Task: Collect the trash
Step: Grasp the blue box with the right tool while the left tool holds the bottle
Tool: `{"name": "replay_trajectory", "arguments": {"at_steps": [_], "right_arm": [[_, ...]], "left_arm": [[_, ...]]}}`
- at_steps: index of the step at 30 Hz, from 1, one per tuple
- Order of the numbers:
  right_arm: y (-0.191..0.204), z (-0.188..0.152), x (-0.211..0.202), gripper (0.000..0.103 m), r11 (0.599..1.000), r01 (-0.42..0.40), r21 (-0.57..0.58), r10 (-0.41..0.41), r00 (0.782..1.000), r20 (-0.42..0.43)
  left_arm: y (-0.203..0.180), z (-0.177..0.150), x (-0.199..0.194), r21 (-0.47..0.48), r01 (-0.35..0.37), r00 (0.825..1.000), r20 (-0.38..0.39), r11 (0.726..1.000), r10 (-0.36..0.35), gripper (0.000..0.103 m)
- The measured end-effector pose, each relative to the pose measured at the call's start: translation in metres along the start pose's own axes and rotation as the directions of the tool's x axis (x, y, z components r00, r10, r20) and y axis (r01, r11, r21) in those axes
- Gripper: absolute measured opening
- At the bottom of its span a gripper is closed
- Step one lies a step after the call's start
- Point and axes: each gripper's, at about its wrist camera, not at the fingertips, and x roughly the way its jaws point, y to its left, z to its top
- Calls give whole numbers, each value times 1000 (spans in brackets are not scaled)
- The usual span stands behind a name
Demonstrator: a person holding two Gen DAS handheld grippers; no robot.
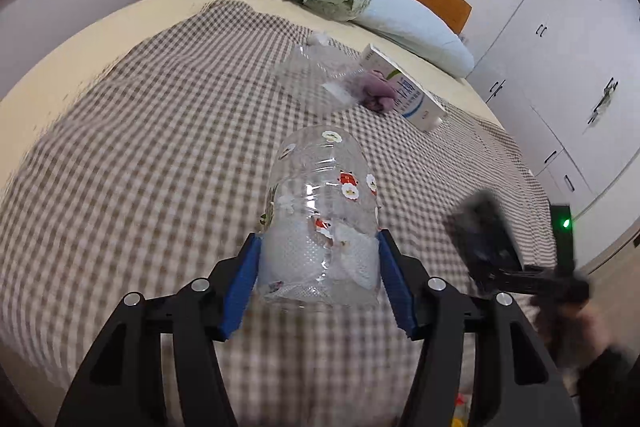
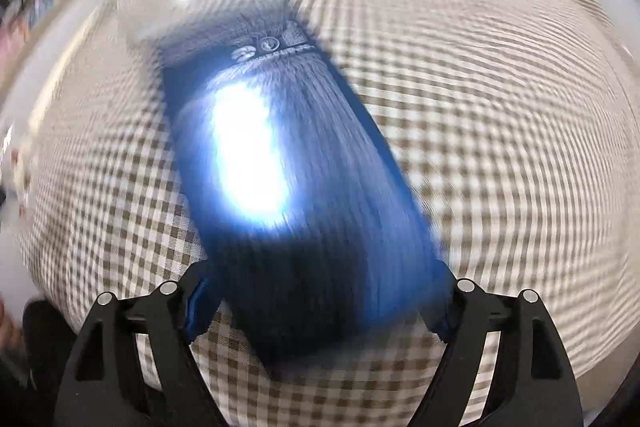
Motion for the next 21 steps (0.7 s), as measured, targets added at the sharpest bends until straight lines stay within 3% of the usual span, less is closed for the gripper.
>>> {"name": "replay_trajectory", "arguments": {"at_steps": [4,7,11,13,14,15,19,21], "right_arm": [[-4,-19,-22,77,998,-33,50,25,988,152],[5,-9,-32,77,998,-6,-61,19,978,207],[24,14,-15,79,962,44,-268,-3,988,153],[22,22,-5,79,943,-27,-331,63,993,96],[22,24,-2,67,937,-90,-337,120,990,71],[21,21,-3,63,941,-116,-319,144,988,63],[3,-31,-51,61,957,-149,-248,186,973,135],[-23,-77,-85,61,980,-113,-163,144,970,194]], "left_arm": [[-14,-24,-23,32,-22,1000,-22,999,22,57],[-27,-30,-36,64,-32,999,-8,997,32,57],[-50,-33,-55,122,-51,998,36,991,47,57],[-56,-33,-60,130,-55,998,44,990,49,57],[-59,-35,-62,134,-62,997,46,989,56,57],[-62,-35,-63,136,-67,997,44,988,62,57],[-81,-40,-68,167,-56,998,37,984,50,57],[-102,-50,-64,213,-29,1000,16,977,26,57]]}}
